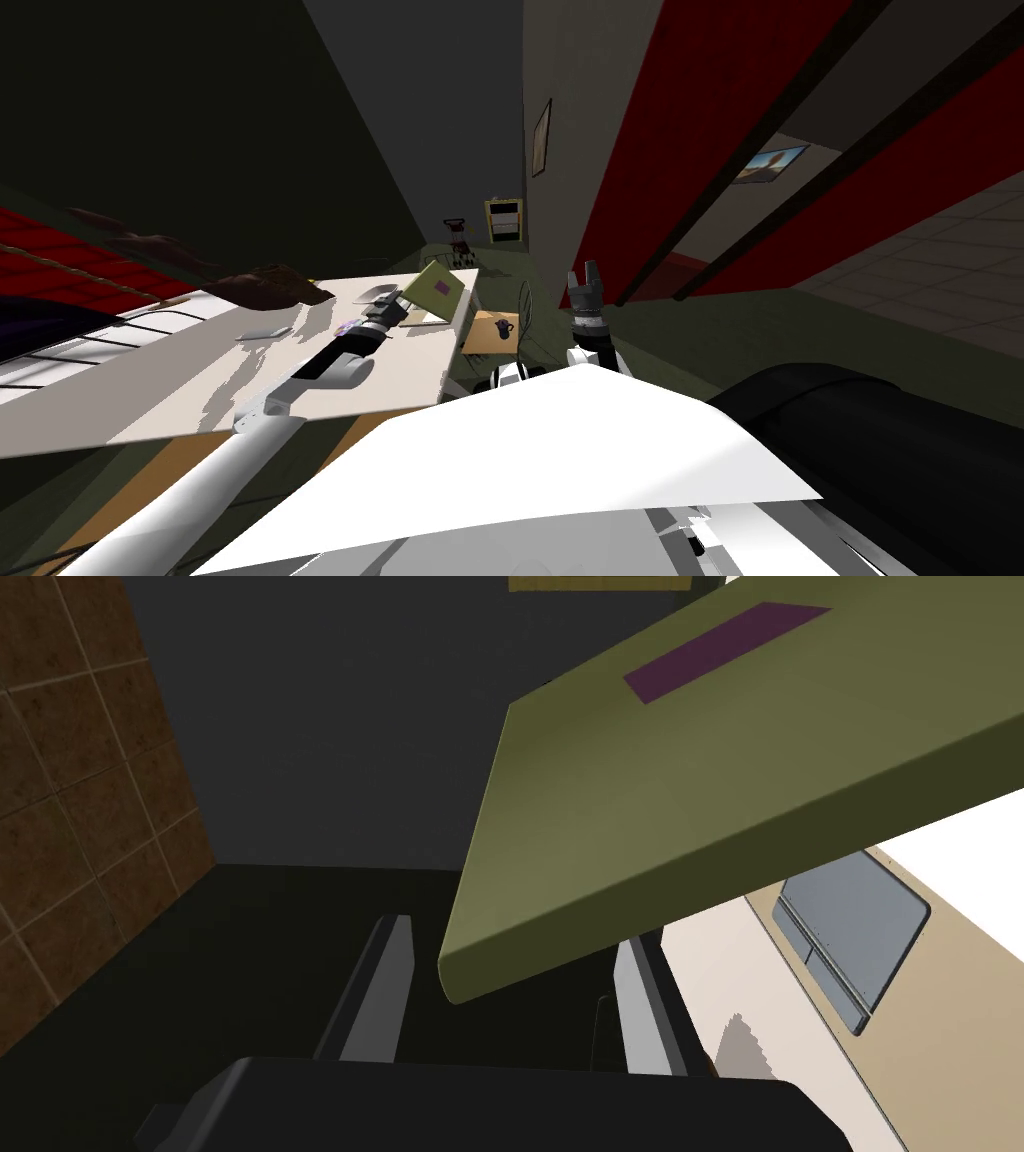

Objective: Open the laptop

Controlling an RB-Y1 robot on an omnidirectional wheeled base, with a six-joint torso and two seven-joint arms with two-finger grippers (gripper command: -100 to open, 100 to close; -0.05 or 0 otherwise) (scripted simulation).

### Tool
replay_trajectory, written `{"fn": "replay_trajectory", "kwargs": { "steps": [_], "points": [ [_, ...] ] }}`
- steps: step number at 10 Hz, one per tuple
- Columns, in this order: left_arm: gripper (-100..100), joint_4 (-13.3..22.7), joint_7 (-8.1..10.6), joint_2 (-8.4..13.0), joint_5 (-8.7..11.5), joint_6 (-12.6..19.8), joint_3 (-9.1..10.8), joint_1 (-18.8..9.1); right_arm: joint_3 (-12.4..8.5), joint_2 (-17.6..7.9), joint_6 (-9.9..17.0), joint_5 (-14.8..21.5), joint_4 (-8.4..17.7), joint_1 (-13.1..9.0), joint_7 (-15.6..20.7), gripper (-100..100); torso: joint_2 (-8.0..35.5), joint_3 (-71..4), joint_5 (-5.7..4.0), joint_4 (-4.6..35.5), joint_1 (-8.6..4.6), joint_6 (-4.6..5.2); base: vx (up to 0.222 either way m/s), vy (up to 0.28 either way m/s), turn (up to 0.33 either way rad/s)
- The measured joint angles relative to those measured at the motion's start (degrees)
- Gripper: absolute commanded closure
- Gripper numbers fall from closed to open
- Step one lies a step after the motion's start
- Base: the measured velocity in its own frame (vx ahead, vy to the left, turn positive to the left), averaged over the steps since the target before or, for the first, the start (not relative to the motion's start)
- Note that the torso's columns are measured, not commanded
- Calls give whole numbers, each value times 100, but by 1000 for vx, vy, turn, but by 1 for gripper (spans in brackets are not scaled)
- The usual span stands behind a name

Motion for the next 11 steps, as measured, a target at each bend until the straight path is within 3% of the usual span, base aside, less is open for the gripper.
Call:
{"fn": "replay_trajectory", "kwargs": {
  "steps": [7,11],
  "points": [
    [100,-1,7,-13,7,33,-42,-16,0,0,0,0,0,0,0,0,2,0,-3,14,25,-7,-2,2,-6],
    [100,90,184,-198,171,-29,-58,-7,0,0,0,0,0,0,0,0,0,-1,1,5,10,3,-12,12,-39]
  ]
}}
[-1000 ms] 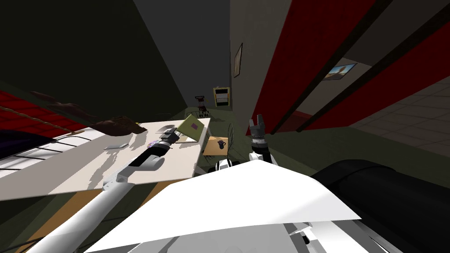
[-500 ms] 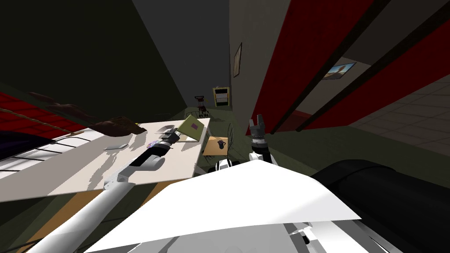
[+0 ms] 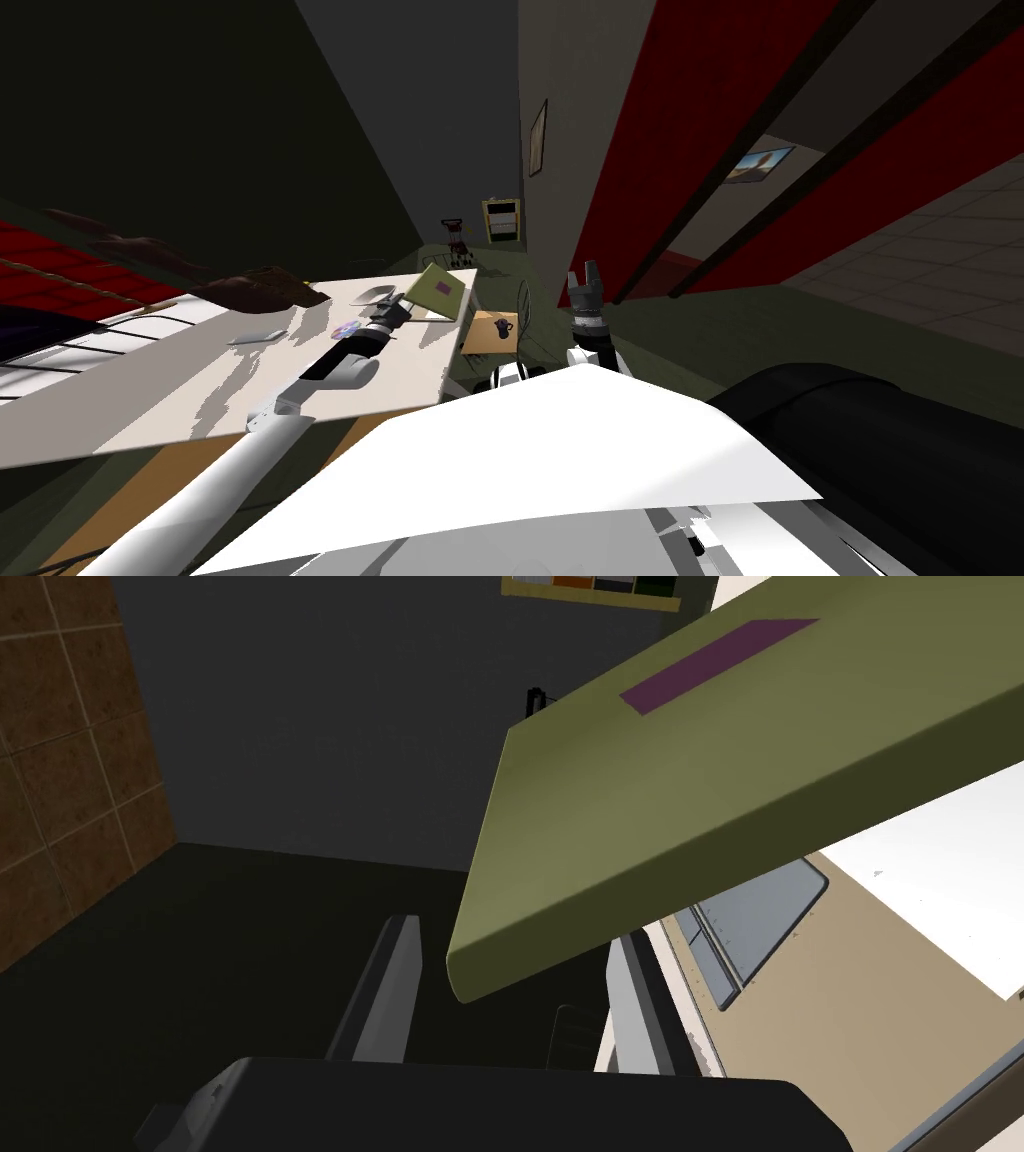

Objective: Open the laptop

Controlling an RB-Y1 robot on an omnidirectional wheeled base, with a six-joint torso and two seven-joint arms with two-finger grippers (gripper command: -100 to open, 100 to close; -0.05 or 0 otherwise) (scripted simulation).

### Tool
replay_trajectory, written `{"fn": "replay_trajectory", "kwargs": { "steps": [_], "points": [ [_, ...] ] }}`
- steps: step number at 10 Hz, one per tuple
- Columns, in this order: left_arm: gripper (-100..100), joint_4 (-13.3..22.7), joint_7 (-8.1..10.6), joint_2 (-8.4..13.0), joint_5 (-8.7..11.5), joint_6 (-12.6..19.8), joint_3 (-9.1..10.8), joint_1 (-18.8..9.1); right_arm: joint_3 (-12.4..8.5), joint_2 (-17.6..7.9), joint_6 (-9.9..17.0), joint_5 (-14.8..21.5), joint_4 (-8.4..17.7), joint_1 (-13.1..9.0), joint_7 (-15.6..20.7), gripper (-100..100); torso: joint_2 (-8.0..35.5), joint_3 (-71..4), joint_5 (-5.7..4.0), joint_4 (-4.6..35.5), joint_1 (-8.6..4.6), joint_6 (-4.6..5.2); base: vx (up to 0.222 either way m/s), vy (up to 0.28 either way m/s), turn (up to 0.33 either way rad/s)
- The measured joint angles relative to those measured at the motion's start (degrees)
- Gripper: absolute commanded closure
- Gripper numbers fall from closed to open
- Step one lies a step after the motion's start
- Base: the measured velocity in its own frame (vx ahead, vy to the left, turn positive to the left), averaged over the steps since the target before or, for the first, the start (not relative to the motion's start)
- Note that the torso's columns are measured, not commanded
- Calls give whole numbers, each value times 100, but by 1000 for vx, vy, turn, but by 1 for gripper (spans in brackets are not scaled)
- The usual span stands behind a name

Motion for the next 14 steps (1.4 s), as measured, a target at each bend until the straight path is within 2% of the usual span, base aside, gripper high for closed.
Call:
{"fn": "replay_trajectory", "kwargs": {
  "steps": [3,4,7,9,10,14],
  "points": [
    [100,-6,4,-36,2,-5,-18,18,0,0,0,0,0,0,0,0,3,1,-5,7,8,-1,-1,1,-4],
    [-100,-15,3,-39,2,2,-18,26,0,0,0,0,0,0,0,0,7,4,-4,10,14,-4,-34,-10,-49],
    [-100,-76,155,291,214,283,162,-129,0,0,0,0,0,-1,0,0,41,25,-13,30,12,-23,-55,-24,-51],
    [-100,-195,264,511,371,575,355,-212,0,0,0,0,0,-1,0,0,43,26,-17,35,8,-23,-38,-18,-32],
    [0,-205,269,517,378,615,368,-220,0,0,0,0,0,0,0,0,30,19,-11,26,17,-25,-5,-3,2],
    [0,-201,268,514,377,616,361,-213,0,0,0,0,0,0,0,0,32,19,-11,26,16,-23,0,0,0]
  ]
}}
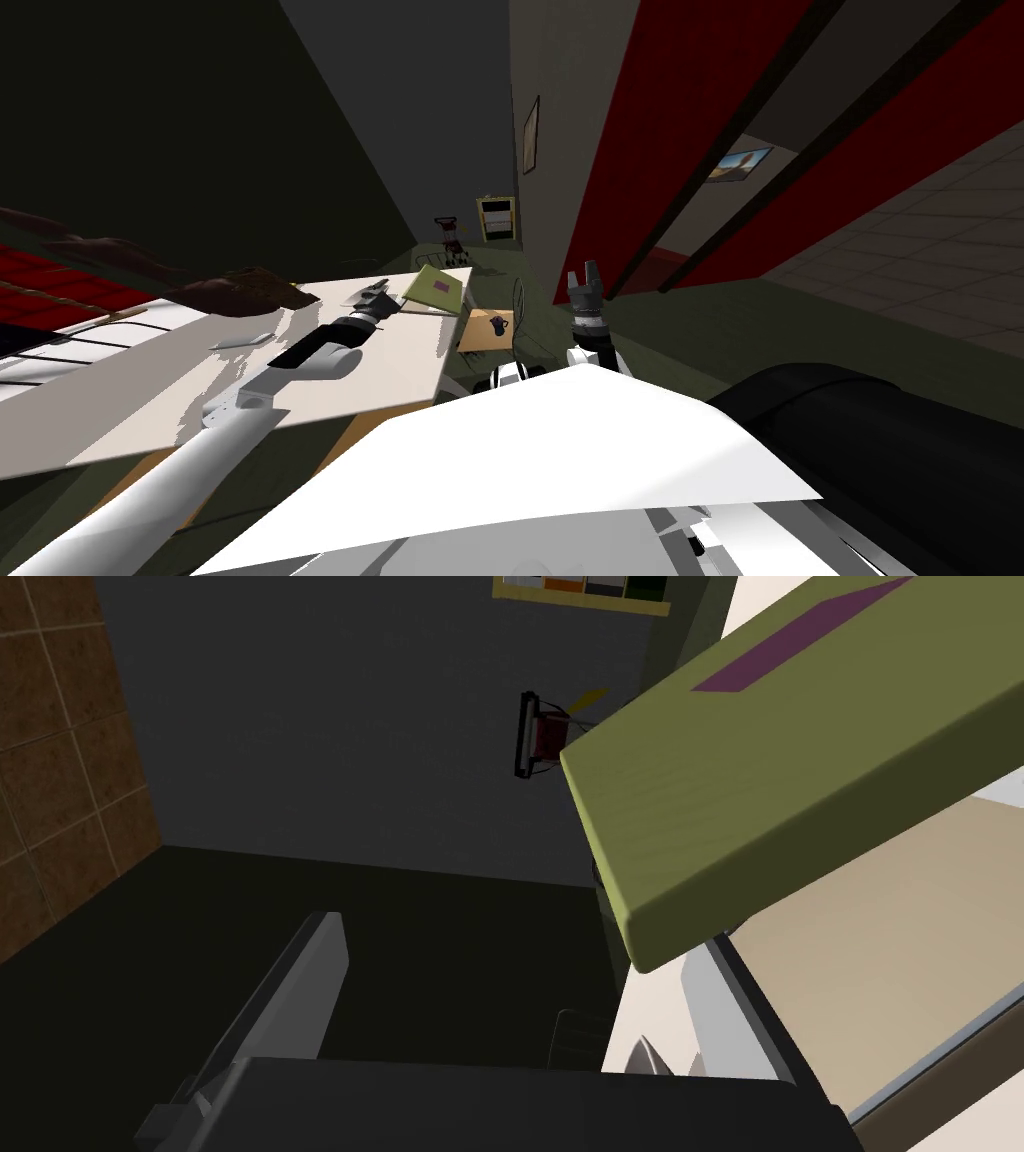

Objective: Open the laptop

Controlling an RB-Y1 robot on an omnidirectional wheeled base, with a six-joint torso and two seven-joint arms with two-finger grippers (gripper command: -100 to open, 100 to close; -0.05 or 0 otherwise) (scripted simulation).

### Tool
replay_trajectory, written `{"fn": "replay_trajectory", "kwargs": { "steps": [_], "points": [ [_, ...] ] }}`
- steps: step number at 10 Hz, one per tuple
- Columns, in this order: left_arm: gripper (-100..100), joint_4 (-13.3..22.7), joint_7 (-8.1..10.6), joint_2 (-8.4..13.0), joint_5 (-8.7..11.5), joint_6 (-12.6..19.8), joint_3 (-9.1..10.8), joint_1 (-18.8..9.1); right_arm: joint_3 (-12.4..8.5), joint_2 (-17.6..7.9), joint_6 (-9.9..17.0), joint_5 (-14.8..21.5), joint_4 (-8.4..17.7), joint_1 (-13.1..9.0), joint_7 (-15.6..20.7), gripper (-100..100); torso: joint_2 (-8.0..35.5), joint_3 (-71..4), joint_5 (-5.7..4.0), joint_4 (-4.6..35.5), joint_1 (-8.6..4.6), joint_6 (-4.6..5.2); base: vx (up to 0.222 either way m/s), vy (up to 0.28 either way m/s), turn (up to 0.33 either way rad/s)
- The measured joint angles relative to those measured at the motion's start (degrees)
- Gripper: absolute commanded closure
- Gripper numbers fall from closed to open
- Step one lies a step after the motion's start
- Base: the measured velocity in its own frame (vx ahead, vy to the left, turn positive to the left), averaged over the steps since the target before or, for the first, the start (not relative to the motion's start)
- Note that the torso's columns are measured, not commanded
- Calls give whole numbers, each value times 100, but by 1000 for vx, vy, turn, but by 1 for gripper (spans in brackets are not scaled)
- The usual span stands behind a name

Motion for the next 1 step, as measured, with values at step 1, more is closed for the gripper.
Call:
{"fn": "replay_trajectory", "kwargs": {
  "steps": [1],
  "points": [
    [0,0,0,0,0,0,0,0,0,0,0,0,0,0,0,0,1,1,1,-1,1,0,0,0,0]
  ]
}}
